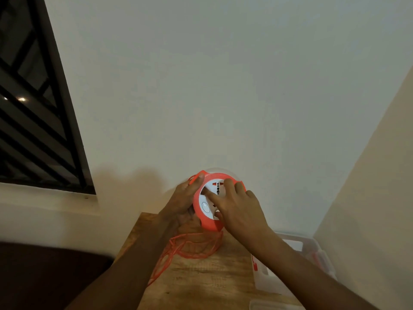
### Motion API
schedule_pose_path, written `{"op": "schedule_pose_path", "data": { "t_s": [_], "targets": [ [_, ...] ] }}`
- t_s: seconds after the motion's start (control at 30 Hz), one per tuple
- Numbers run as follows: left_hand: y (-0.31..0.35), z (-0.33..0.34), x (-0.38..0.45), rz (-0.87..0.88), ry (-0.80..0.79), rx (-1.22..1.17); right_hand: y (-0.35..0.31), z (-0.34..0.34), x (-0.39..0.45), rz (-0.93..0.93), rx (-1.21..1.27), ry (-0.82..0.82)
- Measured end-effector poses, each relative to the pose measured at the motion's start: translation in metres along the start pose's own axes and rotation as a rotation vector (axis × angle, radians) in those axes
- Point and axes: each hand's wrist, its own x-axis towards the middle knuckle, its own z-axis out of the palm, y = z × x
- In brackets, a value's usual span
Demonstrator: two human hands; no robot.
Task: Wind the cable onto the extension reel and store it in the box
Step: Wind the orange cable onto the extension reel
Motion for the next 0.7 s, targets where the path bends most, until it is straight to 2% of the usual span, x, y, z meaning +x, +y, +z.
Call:
{"op": "schedule_pose_path", "data": {
  "t_s": [0.2,0.37,0.43,0.53,0.6,0.7],
  "targets": [
    [0.006,-0.002,0.0,0.013,-0.036,0.161,0.007,-0.006,0.011,-0.22,-0.099,0.058],
    [0.013,0.0,-0.004,0.019,-0.05,0.184,0.011,-0.003,0.017,-0.237,-0.059,0.127],
    [0.012,0.0,-0.006,0.013,-0.057,0.146,0.014,-0.001,0.022,-0.124,-0.02,0.145],
    [0.008,0.009,-0.012,0.018,-0.03,-0.008,0.017,0.003,0.031,0.282,0.079,0.142],
    [0.006,0.018,-0.014,0.038,0.026,-0.038,0.015,0.009,0.03,0.478,0.145,0.12],
    [0.003,0.024,-0.013,0.032,0.052,-0.019,0.01,0.018,0.023,0.533,0.166,0.107]
  ]
}}
